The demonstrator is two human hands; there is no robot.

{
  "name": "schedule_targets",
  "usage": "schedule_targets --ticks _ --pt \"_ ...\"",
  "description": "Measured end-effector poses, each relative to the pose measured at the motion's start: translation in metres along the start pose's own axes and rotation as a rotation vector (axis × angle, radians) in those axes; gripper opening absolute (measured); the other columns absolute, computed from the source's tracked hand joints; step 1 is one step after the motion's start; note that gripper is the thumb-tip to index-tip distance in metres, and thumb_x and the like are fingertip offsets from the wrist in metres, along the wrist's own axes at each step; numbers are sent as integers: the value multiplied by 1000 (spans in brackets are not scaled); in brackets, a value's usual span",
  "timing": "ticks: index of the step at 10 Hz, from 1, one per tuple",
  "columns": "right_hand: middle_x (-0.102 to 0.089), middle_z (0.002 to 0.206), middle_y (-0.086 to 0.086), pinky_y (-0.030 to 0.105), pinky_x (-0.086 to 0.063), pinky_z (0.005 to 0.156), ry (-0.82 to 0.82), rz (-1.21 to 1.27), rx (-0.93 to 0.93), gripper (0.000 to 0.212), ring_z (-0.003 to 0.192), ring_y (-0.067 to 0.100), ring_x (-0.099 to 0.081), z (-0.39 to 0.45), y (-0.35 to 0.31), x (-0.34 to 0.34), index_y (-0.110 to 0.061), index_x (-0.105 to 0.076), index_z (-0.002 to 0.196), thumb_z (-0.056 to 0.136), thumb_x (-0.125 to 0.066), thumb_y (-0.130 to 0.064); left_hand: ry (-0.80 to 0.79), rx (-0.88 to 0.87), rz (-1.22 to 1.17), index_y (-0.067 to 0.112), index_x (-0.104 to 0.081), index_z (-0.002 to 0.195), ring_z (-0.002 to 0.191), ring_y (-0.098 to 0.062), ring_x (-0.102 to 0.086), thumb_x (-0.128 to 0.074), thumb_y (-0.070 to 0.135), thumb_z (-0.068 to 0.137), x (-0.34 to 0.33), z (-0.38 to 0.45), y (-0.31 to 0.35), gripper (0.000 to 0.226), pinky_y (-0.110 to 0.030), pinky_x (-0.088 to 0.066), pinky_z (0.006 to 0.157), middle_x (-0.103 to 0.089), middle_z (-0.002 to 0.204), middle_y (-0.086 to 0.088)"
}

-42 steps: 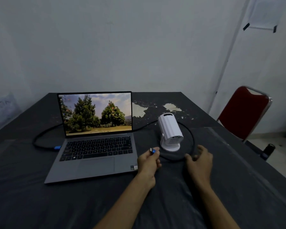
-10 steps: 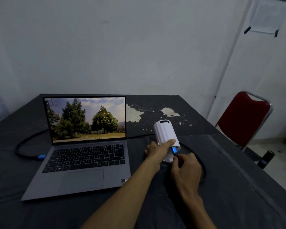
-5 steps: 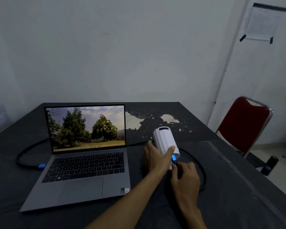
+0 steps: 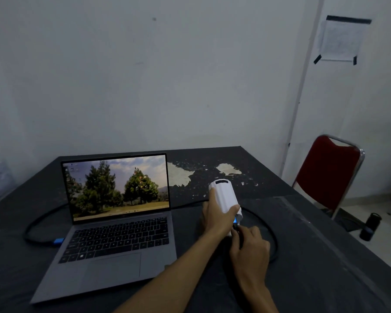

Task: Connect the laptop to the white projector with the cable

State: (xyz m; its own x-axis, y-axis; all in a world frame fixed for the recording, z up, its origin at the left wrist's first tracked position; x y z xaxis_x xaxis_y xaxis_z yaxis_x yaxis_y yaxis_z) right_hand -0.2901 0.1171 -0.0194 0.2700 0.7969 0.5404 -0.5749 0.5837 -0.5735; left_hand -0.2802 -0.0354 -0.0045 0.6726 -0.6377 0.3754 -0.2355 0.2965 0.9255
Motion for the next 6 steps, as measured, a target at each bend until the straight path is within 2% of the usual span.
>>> schedule_targets --ticks 2,3,4,5,6 --pt "-61 76 -8 34 -35 74 -25 -23 -19 7 70 16 -61 1 1 1 -20 -77 92 88 -76 -15 2 -18 -54 29 -18 164 143 -29 -41 -74 44 89 4 -9 4 94 -39 -38 111 -38 155 -9" --pt "-63 81 -8 35 -35 77 -44 -34 -41 6 79 17 -61 0 3 0 -22 -76 96 91 -74 -23 20 -74 -66 25 -28 161 139 -25 -44 -72 39 92 17 -25 7 83 -38 -42 111 -40 153 -6" --pt "-66 87 -3 38 -39 77 -31 -59 -38 13 84 22 -62 0 5 4 -20 -76 99 88 -76 -27 -9 -142 -16 23 -35 157 138 -19 -46 -71 35 94 37 -45 6 73 -34 -44 110 -40 154 1" --pt "-68 98 9 48 -48 83 0 -106 -11 34 92 33 -64 -4 -5 11 -11 -75 113 81 -83 -20 -22 -237 91 22 -43 153 139 -17 -46 -69 36 95 70 -68 2 65 -32 -42 112 -43 153 2" --pt "-66 111 16 53 -47 88 69 -104 55 45 102 38 -60 -7 -13 19 -7 -70 123 80 -83 -16 -13 -292 174 26 -47 148 136 -12 -46 -66 41 96 109 -89 -13 57 -28 -39 111 -46 149 7"
Point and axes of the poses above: each hand's wrist, its own z-axis towards the middle knuckle, its own x-axis out of the back of the hand, y = z × x, the point moved 9 cm from there along z, towards the middle knuckle
